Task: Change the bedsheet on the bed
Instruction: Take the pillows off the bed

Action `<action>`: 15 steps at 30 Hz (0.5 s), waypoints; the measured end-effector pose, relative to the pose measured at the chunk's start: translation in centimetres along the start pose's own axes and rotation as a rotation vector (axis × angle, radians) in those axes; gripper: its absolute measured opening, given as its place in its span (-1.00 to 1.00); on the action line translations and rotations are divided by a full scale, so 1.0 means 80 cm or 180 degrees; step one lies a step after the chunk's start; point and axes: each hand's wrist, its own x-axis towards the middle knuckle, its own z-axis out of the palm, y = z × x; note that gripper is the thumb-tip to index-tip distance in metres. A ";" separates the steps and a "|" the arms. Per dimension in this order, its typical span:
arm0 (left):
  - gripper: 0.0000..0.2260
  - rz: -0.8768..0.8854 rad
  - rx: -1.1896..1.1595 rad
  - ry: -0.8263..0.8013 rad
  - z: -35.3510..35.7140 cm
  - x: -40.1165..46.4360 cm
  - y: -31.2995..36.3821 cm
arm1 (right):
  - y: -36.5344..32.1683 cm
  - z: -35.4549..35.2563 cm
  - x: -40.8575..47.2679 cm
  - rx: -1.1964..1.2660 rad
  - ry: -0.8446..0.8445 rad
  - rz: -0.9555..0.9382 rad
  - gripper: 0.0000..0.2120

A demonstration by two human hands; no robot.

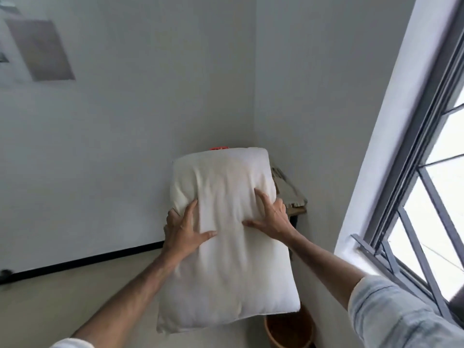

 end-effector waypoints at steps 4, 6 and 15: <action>0.08 0.0002 -0.0159 -0.0058 0.031 0.142 0.029 | 0.020 -0.041 0.147 -0.0083 -0.0040 0.0048 -0.03; 0.07 -0.0018 -0.0192 -0.0013 0.048 0.204 0.036 | 0.024 -0.060 0.219 -0.0116 -0.0041 0.0066 -0.08; -0.25 0.0229 -0.0815 -0.0207 0.137 0.467 0.047 | 0.025 -0.125 0.520 -0.0460 0.0268 0.0189 -0.33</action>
